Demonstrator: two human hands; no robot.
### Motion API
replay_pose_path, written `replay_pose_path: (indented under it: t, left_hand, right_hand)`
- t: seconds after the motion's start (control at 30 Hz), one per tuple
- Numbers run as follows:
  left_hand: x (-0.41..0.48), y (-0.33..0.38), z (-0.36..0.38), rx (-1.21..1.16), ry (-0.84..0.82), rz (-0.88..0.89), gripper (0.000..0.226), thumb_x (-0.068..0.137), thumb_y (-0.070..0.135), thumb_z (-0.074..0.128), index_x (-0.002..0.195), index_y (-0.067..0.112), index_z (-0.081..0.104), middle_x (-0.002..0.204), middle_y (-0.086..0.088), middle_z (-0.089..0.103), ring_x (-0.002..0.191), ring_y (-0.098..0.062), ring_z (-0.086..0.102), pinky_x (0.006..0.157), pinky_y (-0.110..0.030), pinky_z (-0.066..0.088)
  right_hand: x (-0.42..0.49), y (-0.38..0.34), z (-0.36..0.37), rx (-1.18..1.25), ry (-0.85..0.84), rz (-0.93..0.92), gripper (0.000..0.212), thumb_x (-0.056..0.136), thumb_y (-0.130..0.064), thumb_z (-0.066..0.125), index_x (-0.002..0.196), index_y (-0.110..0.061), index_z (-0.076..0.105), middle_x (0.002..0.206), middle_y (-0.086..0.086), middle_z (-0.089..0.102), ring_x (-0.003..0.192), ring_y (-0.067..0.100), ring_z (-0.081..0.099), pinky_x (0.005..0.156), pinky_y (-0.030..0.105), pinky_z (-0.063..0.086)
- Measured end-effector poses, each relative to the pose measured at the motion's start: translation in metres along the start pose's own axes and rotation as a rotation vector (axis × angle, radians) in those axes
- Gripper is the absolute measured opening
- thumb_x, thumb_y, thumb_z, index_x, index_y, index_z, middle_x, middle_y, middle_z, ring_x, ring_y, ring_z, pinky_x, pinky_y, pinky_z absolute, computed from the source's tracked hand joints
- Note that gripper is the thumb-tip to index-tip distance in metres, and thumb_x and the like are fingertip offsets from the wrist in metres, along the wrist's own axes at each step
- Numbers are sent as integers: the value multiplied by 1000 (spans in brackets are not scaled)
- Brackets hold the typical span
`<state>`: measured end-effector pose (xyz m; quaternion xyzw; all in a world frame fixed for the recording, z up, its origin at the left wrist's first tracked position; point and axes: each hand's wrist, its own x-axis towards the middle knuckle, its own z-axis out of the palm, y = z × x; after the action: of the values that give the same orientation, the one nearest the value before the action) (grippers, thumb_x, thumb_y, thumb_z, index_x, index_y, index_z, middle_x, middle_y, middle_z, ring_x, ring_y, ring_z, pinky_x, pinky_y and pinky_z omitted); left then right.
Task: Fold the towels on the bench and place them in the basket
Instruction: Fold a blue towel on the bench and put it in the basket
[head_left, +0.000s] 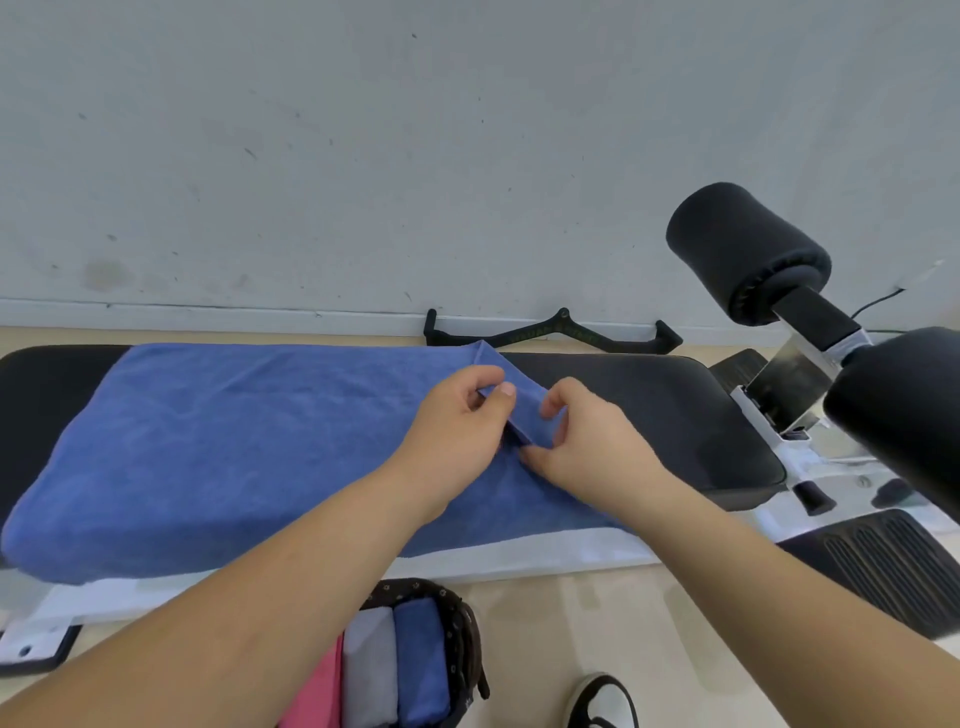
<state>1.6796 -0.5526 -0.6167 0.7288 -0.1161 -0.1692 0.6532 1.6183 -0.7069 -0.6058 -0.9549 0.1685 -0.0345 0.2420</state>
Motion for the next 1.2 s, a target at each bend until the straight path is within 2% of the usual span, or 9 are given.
replay_pose_path:
  t: [0.13,0.3,0.53,0.67,0.83,0.93,1.03,1.13,1.2]
  left_hand:
    - [-2,0,-16,-21,56,-13,35,102,27,61,137,22,61,117,1,69,102,-12,72,96,-37,59]
    - [-9,2,-26,-62,55,-16,38,101,15,62,139,18,58,118,-1,68,93,-14,76,92,-36,62]
    - [-10,26,-56,-270,73,-91,37,91,29,74,119,19,53,95,2,62,83,-23,73,80,-45,65]
    - [-12,29,-87,-229,121,-70,73,80,20,80,143,16,43,111,2,58,86,-18,64,62,-31,58]
    - [-9,23,-139,-143,211,-97,42,85,8,72,101,38,48,101,8,52,93,-18,58,86,-46,62]
    - [-6,15,-174,-98,273,-60,79,81,22,83,148,30,41,130,7,51,118,-13,54,98,-38,53]
    - [-3,8,-207,-34,344,15,97,82,20,85,160,27,27,146,14,44,126,-6,49,100,-23,48]
    - [-9,-5,-236,260,387,-18,99,85,13,74,163,31,15,147,17,37,103,-1,55,71,-9,44]
    - [-10,-20,-249,417,416,-51,99,83,15,70,163,29,13,156,8,38,111,-10,59,81,-22,53]
  right_hand:
    - [-23,19,-1,-388,-41,51,19,89,-29,59,100,-26,44,92,-5,56,78,19,57,64,33,47]
    - [-44,8,-9,-426,-35,41,6,94,-23,53,98,-25,49,97,-1,48,75,21,57,72,38,56]
    - [-59,-75,-14,76,-63,-92,16,82,-13,56,74,-1,49,66,4,45,58,20,43,54,32,40]
    - [-54,-112,5,445,-266,-16,17,86,-4,55,78,10,50,68,12,43,61,23,46,48,27,47]
    - [-42,-151,40,551,-410,-63,22,92,-11,62,83,8,56,72,10,48,66,19,49,58,26,47]
    - [-35,-182,60,655,-499,-130,26,95,-10,64,70,-11,57,66,7,47,61,16,50,56,23,49]
    - [-24,-208,70,796,-678,-149,12,94,-10,68,103,-18,72,82,8,70,72,17,68,67,33,58]
    - [9,-205,82,652,-402,-104,19,92,-13,64,109,-15,73,90,4,74,75,21,68,65,31,54]
    - [38,-184,89,283,-92,-83,25,92,-23,61,115,-16,69,104,3,70,87,24,67,73,32,54]
